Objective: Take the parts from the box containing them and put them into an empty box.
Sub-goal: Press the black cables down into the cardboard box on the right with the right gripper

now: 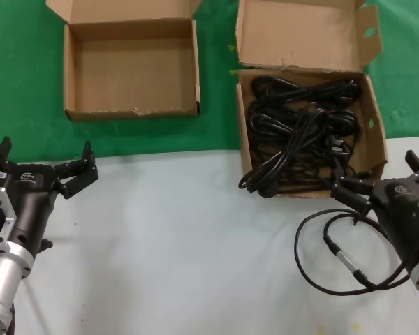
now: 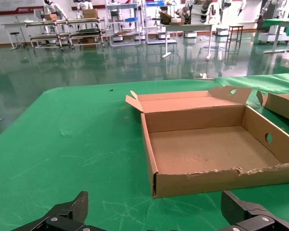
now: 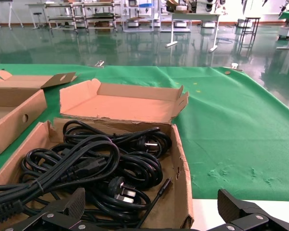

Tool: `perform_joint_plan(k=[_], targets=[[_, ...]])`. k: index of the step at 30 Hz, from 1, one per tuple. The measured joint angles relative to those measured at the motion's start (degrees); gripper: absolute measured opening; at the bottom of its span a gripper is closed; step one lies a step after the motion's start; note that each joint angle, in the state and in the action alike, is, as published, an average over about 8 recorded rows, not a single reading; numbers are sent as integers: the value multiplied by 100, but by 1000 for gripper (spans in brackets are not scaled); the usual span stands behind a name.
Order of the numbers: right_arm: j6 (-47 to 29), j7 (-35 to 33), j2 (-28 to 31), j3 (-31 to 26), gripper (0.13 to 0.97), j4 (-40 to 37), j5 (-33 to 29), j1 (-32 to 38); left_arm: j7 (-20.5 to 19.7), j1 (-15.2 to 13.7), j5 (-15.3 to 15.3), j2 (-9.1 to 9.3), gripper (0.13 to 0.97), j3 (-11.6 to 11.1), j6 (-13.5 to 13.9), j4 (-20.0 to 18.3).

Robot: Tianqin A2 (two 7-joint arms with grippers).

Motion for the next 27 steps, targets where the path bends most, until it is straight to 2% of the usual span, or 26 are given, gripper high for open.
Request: perform_joint_plan(k=[27], targets=[[0, 0, 0, 0, 966, 0, 0, 0, 0, 0, 0, 0, 966, 0, 0, 0]])
